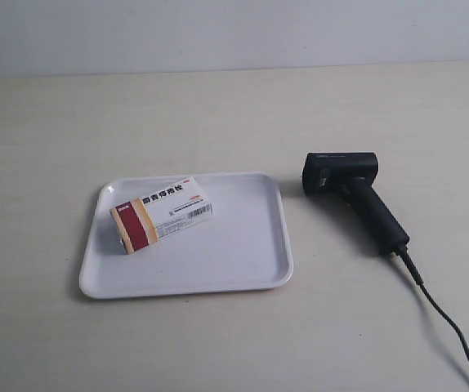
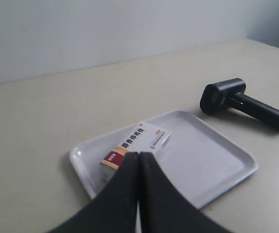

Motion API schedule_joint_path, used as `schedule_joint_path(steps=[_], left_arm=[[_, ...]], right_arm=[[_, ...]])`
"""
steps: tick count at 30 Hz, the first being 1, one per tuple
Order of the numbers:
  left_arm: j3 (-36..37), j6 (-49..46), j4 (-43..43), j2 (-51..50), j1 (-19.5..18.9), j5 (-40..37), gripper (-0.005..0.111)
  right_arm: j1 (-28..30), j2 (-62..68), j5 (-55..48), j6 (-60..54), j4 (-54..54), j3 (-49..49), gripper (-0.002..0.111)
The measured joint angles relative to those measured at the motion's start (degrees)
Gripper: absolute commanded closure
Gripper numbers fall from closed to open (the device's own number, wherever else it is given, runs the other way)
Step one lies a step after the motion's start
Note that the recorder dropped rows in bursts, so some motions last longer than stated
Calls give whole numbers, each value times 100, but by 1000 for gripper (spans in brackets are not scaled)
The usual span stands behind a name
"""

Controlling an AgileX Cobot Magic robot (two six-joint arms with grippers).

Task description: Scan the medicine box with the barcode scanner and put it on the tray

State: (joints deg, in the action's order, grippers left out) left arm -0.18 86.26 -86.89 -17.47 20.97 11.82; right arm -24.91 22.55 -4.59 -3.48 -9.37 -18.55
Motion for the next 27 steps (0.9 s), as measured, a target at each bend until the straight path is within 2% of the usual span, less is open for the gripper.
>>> schedule_joint_path(steps=[2,4,11,14,17,21,24,27], left_arm=[[0,-29,-156,159,-19,-155,105],[12,-52,-214,428,-221,-359,105],[15,-52,-225,1614,-1678,-687,105],[15,-52,-225,1707,-2089,-687,105],[15,-52,-234,1707,-2228,-687,105],[15,-244,-214,1707,-2214,-687,105],[15,-1114,587,1707,-2201,-699,105],[15,-3253,2863,1707,-2201,-763,105]], right_arm=[[0,0,0,11,0,0,108],[0,0,0,11,0,0,108],[0,-9,0,11,-11,0,108],[0,-9,0,11,-11,0,108],[0,-33,0,11,-11,0,108],[0,-37,0,11,-11,0,108],[0,-37,0,11,-11,0,108],[0,-37,0,11,-11,0,108]])
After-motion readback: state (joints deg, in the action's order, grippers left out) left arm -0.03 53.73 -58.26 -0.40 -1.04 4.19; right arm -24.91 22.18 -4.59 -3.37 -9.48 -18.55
